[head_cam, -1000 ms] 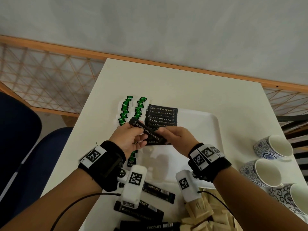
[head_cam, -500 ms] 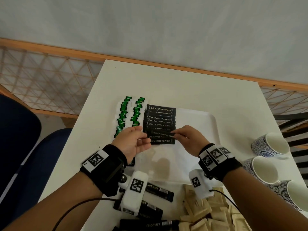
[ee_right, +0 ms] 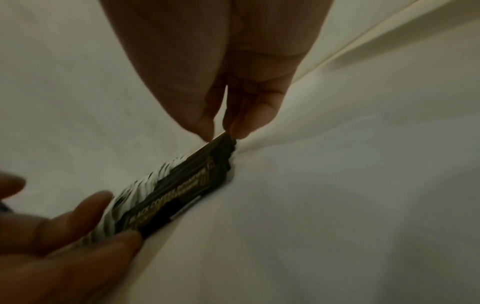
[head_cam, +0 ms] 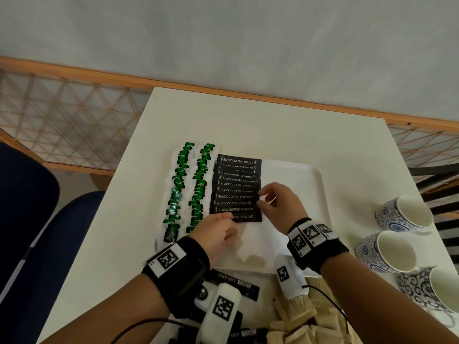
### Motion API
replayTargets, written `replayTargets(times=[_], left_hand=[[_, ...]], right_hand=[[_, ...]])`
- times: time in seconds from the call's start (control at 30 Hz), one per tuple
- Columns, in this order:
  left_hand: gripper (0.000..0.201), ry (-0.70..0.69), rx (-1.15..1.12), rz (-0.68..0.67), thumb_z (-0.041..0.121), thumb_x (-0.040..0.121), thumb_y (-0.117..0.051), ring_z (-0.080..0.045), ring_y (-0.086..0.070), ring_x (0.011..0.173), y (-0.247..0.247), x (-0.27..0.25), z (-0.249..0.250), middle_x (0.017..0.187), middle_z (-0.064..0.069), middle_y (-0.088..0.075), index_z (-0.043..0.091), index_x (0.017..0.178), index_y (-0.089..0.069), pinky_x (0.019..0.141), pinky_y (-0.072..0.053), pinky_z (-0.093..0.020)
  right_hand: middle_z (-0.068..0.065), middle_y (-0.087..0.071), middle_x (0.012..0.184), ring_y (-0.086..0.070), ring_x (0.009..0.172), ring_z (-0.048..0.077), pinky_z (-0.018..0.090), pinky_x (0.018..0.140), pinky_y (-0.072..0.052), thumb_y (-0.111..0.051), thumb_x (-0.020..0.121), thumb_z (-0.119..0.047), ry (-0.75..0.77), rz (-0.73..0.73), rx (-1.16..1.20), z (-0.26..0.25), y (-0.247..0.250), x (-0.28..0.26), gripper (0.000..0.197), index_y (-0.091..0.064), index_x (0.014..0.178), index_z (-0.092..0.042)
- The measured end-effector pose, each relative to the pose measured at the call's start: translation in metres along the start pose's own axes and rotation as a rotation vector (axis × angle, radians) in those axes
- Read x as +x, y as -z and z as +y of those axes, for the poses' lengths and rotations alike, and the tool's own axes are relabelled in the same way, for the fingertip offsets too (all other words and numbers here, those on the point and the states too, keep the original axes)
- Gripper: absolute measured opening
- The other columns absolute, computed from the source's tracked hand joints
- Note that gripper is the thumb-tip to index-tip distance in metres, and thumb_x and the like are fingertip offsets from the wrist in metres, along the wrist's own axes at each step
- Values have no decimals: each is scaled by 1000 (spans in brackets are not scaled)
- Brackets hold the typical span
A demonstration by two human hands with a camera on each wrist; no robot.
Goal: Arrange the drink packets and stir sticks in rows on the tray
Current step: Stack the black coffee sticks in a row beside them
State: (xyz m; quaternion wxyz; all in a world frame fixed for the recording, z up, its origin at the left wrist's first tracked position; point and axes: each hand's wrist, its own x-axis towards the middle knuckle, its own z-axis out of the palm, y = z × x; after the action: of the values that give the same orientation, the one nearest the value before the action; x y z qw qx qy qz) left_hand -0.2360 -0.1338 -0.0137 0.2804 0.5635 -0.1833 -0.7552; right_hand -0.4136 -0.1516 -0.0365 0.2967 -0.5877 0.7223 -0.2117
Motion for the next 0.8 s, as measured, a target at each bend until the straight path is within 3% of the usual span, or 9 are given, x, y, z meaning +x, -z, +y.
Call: replayTargets(times=[0.1, 0.2, 0.33, 0.5, 0.57, 0.67, 0.73, 0.8], left_hand=[[19, -2, -19, 1, -6, 93, -45, -18, -50, 80, 0, 1, 0, 88, -10, -49, 9, 102, -52, 81, -48, -26], [18, -4, -11, -5, -6, 93, -44, -18, -49, 80, 0, 3, 2, 85, -9, -49, 10, 97, -52, 83, -47, -26], [22, -23, 4, 15, -7, 93, -44, -19, -49, 81, 1, 5, 4, 83, -10, -49, 5, 110, -49, 82, -46, -28], [24, -29, 80, 32, -5, 90, -47, -24, -51, 96, 3, 8, 1, 93, -12, -54, 6, 110, -55, 104, -41, -39], [20, -22, 78, 29, -6, 90, -46, -24, -49, 95, 3, 7, 1, 92, -12, -52, 11, 97, -55, 98, -43, -37], [20, -24, 54, 31, -6, 91, -46, -22, -47, 90, 4, 7, 0, 85, -10, -50, 12, 93, -54, 89, -40, -32], [18, -27, 44, 31, -5, 92, -46, -20, -48, 87, 5, 8, 1, 84, -9, -51, 12, 95, -54, 89, -41, -31], [17, -31, 50, 33, -3, 92, -47, -21, -49, 91, 5, 9, 2, 87, -9, -52, 9, 102, -54, 96, -42, -34]], right_hand=[[-2, -55, 107, -55, 81, 9, 12, 64, -38, -52, 87, -6, -59, 30, 77, 4, 2, 6, 34, -48, 114, -26], [-1, -55, 110, -55, 84, 11, 12, 64, -39, -47, 89, -3, -98, -4, 120, 1, 0, 10, 47, -41, 131, -22], [-1, -57, 102, -54, 80, 9, 20, 70, -40, -48, 87, -3, -97, -27, 123, -4, -3, 13, 50, -39, 134, -19], [-2, -54, 105, -54, 80, 11, 27, 76, -44, -46, 87, -2, -132, 14, 133, -8, -6, 17, 53, -37, 136, -19], [-3, -54, 102, -55, 83, 13, 26, 76, -43, -45, 87, -2, -132, 10, 125, -10, -7, 20, 52, -37, 136, -18], [-1, -54, 111, -55, 88, 16, 23, 73, -39, -46, 87, -3, -166, 18, 140, -11, -6, 27, 55, -35, 138, -19], [1, -51, 118, -55, 92, 17, 20, 68, -38, -47, 86, -2, -194, 24, 157, -11, -5, 33, 57, -34, 139, -20], [1, -52, 119, -56, 94, 18, 21, 68, -38, -47, 86, -3, -195, 22, 153, -12, -5, 37, 57, -34, 139, -20]])
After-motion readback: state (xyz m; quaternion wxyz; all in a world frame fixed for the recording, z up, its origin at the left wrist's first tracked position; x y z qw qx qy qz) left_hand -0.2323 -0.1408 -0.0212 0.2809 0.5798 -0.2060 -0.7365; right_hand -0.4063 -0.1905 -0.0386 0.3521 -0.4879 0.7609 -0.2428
